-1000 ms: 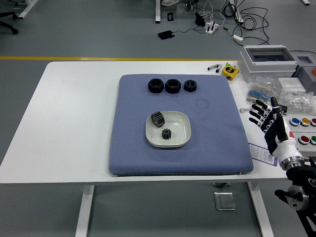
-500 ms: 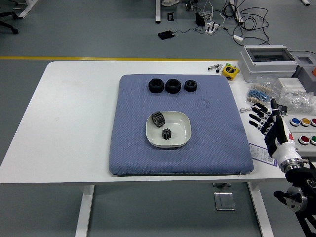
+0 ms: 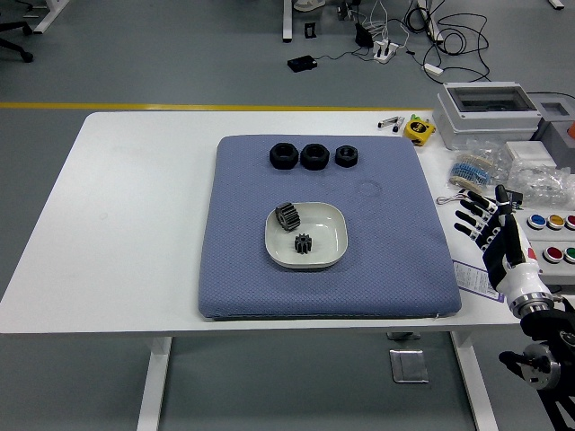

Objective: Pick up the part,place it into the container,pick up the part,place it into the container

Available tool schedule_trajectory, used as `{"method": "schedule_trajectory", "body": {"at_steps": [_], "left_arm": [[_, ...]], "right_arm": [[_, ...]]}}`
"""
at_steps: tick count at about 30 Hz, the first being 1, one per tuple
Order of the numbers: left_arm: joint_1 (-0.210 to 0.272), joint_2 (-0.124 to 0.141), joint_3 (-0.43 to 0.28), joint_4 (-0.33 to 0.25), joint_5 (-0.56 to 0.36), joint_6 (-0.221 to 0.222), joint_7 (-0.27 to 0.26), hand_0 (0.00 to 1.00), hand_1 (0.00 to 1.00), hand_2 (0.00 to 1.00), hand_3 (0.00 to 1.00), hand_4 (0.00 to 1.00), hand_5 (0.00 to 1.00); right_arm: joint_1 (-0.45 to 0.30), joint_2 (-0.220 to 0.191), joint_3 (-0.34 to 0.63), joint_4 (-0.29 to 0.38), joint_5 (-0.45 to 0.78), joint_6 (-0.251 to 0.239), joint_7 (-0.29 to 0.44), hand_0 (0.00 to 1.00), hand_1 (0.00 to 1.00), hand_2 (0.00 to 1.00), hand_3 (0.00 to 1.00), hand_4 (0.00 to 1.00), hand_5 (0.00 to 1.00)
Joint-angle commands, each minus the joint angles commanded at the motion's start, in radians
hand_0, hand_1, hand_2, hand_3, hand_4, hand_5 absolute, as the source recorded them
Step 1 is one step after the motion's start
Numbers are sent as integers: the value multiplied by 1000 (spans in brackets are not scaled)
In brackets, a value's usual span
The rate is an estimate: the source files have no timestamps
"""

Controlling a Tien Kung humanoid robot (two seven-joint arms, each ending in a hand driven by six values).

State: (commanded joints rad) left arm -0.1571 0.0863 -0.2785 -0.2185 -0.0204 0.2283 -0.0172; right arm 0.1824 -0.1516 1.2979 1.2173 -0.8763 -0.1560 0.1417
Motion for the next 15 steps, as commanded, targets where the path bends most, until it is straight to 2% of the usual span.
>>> {"method": "schedule_trajectory", "body": {"at_steps": [4,7,8,11,15], "left_arm": [[-7,7,31,-6,-37,-3,-11,697,606,641,555,565,581],[-17,36,144,-39,-156,-25,-80,697,606,641,555,565,581],[-23,49,132,-60,-143,-28,-88,699,605,642,556,565,581],[-46,75,4,-130,-14,-34,-89,699,605,642,556,565,581],[-106,69,-164,-187,154,-35,-92,697,605,643,556,565,582]], "right_arm": [[1,-1,-2,4,-1,4,1,782,759,784,781,998,998],[2,-3,2,9,-2,4,1,782,759,784,781,998,998],[3,-4,4,11,-3,4,1,784,757,783,779,998,984],[4,-7,8,13,-4,3,0,784,757,783,779,998,984],[8,-5,4,10,-4,4,0,782,757,782,778,998,981]]}}
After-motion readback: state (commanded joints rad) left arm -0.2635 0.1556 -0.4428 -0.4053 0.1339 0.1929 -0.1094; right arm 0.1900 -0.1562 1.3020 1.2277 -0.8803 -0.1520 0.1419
